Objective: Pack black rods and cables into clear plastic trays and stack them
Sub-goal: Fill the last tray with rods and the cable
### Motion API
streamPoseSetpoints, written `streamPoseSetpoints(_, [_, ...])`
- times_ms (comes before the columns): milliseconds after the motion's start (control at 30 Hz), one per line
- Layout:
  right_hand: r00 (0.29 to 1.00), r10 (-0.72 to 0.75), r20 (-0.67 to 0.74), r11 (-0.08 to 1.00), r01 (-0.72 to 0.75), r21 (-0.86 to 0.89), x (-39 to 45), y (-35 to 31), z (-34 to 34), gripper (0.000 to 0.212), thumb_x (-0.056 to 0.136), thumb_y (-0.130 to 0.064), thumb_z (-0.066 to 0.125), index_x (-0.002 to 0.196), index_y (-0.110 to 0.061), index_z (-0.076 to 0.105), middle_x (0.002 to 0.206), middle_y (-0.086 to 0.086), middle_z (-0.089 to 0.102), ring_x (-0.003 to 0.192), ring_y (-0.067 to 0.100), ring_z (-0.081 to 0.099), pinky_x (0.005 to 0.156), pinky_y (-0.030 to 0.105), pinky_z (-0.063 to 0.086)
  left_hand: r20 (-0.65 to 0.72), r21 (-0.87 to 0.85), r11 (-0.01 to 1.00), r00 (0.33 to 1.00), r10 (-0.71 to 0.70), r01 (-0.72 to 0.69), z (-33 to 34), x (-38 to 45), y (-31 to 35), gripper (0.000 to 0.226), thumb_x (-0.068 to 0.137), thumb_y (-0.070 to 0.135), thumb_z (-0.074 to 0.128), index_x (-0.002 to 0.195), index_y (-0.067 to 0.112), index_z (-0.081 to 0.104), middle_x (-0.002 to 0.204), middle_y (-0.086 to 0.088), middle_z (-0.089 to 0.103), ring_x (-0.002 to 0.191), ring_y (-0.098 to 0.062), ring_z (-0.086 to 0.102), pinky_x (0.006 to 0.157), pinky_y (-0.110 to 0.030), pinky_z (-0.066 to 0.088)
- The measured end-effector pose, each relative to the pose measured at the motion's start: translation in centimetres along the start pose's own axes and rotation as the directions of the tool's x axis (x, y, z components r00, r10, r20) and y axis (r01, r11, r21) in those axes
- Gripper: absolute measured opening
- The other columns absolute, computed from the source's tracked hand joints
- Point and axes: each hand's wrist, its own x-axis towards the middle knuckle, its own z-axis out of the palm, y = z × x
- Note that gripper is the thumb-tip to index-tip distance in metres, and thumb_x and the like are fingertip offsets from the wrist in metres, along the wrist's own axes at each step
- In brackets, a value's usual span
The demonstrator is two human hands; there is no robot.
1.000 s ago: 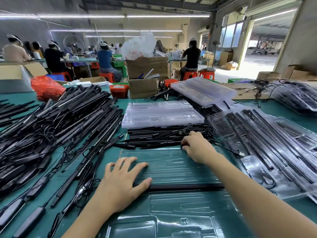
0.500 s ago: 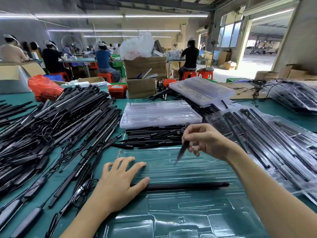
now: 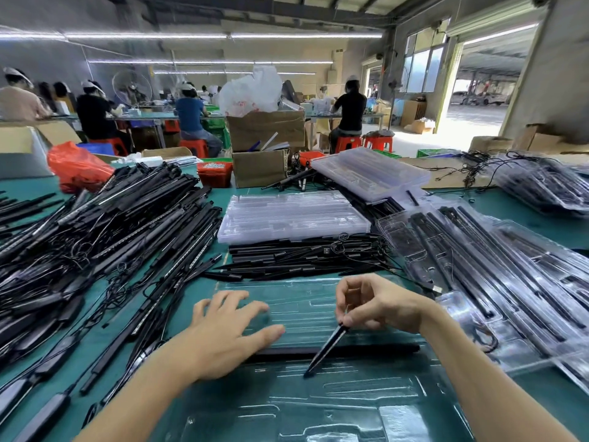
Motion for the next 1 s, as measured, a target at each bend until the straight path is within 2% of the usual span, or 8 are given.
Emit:
streamPoseSetpoints(200, [0.998,-0.043,-0.035,0.998,0.044,0.047,-0.1,0.3,-0.1,0.022,0.074,0.003,0.071,0.083,-0.014,0.062,0.084,0.012,0.064,0.061,0.017,0.056,0.042,0.021,0.038,-0.044,-0.152,0.956,0.968,0.246,-0.25,0.0,-0.2,6.2,0.044,0.089,0.068,0.055,0.121,0.038,0.056,0.108,0.02,0.06,0.096,0.001,0.055,0.092,-0.029,0.049])
streamPoseSetpoints(333, [0.999,-0.024,-0.047,0.998,0.027,0.062,-0.3,0.4,0.1,0.018,0.078,0.001,0.071,0.09,-0.01,0.065,0.083,0.011,0.064,0.058,0.018,0.061,0.037,0.021,0.041,-0.18,-0.152,0.947,0.95,0.254,-0.282,2.1,-0.1,8.6,0.023,0.093,0.044,0.061,0.112,0.029,0.059,0.094,0.011,0.064,0.084,-0.01,0.058,0.079,-0.03,0.05])
streamPoseSetpoints(433, [0.996,-0.026,-0.084,0.979,0.043,0.2,-0.5,0.5,0.0,0.025,0.086,-0.022,0.058,0.096,-0.004,0.072,0.089,0.016,0.068,0.064,0.022,0.065,0.042,0.024,0.046,-0.203,-0.228,0.93,0.948,0.246,-0.29,2.4,-0.1,8.7,0.015,0.09,0.035,0.061,0.102,0.026,0.061,0.078,0.01,0.063,0.071,-0.01,0.056,0.072,-0.032,0.051])
streamPoseSetpoints(533, [0.986,-0.043,-0.162,0.895,0.11,0.432,-0.5,0.8,-0.5,0.062,0.085,-0.036,0.031,0.092,0.007,0.074,0.114,0.024,0.068,0.087,0.027,0.064,0.064,0.033,0.048,-0.209,-0.212,0.896,0.914,0.348,-0.39,2.4,-0.8,8.7,0.015,0.087,0.036,0.061,0.099,0.027,0.064,0.084,0.012,0.065,0.078,-0.006,0.055,0.075,-0.029,0.05])
streamPoseSetpoints(700, [0.98,0.008,-0.199,0.912,0.074,0.403,0.1,1.3,-0.3,0.067,0.095,-0.026,0.018,0.093,0.005,0.078,0.141,-0.003,0.06,0.101,0.02,0.067,0.083,0.034,0.05,-0.173,-0.102,0.827,0.829,0.532,-0.553,2.8,-1.3,9.5,0.02,0.091,0.04,0.062,0.107,0.03,0.068,0.097,0.01,0.064,0.086,-0.005,0.054,0.08,-0.027,0.048])
streamPoseSetpoints(867, [0.937,-0.128,-0.325,0.864,0.267,0.428,-0.5,0.8,-0.7,0.05,0.09,-0.027,0.049,0.138,-0.015,0.059,0.14,0.005,0.06,0.106,0.033,0.067,0.073,0.034,0.053,-0.194,-0.049,0.83,0.821,0.537,-0.555,3.2,-1.1,9.4,0.036,0.091,0.058,0.059,0.116,0.033,0.064,0.104,0.011,0.058,0.093,-0.007,0.055,0.084,-0.032,0.048])
streamPoseSetpoints(933, [0.834,-0.219,-0.507,0.893,0.38,0.241,-0.7,0.6,-1.1,0.044,0.084,-0.02,0.054,0.127,-0.016,0.064,0.118,0.014,0.071,0.088,0.026,0.069,0.061,0.03,0.048,-0.185,-0.001,0.842,0.828,0.529,-0.539,2.9,-1.2,8.9,0.041,0.092,0.062,0.054,0.121,0.034,0.059,0.107,0.012,0.058,0.097,-0.007,0.054,0.085,-0.032,0.048])
streamPoseSetpoints(1000, [0.655,-0.336,-0.677,0.942,0.215,-0.259,-0.4,0.6,-1.2,0.017,0.089,-0.019,0.059,0.098,-0.02,0.073,0.092,0.01,0.075,0.076,0.017,0.067,0.061,0.027,0.046,-0.198,0.003,0.868,0.85,0.488,-0.497,2.2,-1.3,8.1,0.041,0.093,0.063,0.05,0.12,0.034,0.059,0.105,0.013,0.06,0.095,-0.004,0.054,0.083,-0.029,0.048])
